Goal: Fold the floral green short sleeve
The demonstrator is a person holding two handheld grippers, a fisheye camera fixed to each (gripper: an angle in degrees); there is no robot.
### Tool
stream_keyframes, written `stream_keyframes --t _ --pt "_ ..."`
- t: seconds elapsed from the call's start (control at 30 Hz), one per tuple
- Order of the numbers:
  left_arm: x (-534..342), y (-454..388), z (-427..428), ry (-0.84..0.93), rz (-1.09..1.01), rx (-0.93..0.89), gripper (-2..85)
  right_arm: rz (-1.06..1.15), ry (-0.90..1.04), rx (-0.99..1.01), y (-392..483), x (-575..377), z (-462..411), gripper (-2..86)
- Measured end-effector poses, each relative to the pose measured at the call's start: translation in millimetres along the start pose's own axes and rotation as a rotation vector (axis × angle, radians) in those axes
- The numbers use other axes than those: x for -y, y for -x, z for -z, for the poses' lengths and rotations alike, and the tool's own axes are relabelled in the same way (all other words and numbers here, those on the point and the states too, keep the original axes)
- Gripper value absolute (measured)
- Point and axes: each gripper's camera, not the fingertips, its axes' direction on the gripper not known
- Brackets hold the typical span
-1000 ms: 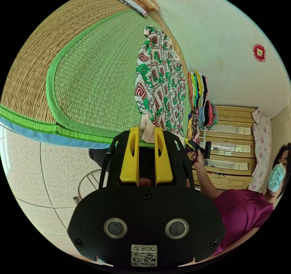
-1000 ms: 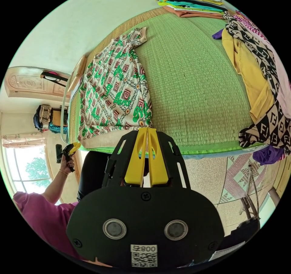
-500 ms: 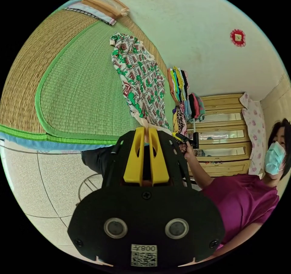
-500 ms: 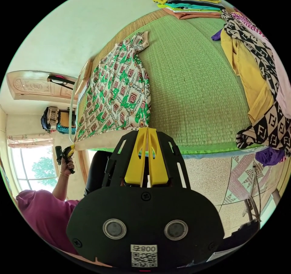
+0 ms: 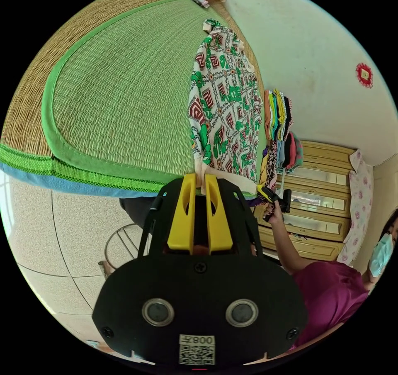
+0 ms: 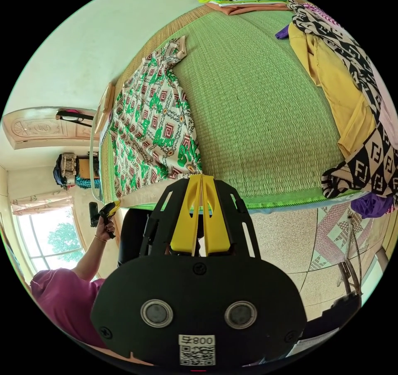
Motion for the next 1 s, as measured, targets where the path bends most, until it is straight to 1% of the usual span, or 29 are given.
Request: stream_keyframes --t 0.1,0.13,0.23,0.4,0.57,0.67,0.77,0.83,0.9,1.0 --pt "4 -11 3 0.007 -0.043 0.047 3.4 -0.016 -0.006 0.019 -5 6 3 0.0" --pt "4 -13 5 -0.001 -0.05 0.035 3.2 -0.021 -0.003 0.018 -6 9 2 0.0" --pt "3 -14 14 -0.052 -0.047 0.008 2.9 -0.035 0.004 0.024 -8 16 -2 0.0" --pt "12 -13 19 -0.082 -0.026 0.07 2.5 -0.045 0.014 0.022 -10 27 -7 0.0" --pt "35 -30 4 -0.035 -0.082 0.145 2.3 -0.047 0.02 0.022 -10 41 -10 0.0" --pt "48 -41 -4 0.004 -0.115 0.24 1.2 -0.049 0.02 0.023 -11 48 -12 0.0" --pt "50 -47 9 -0.042 -0.133 0.273 0.6 -0.051 0.02 0.026 -12 55 -14 0.0" --pt "47 -40 27 -0.098 -0.103 0.291 0.3 -0.048 0.021 0.028 -14 59 -16 0.0" --pt "45 -27 41 -0.149 -0.053 0.277 0.3 -0.049 0.026 0.032 -16 64 -19 0.0" --pt "47 -7 46 -0.174 0.025 0.175 0.3 -0.057 0.028 0.063 -19 71 -27 0.0"
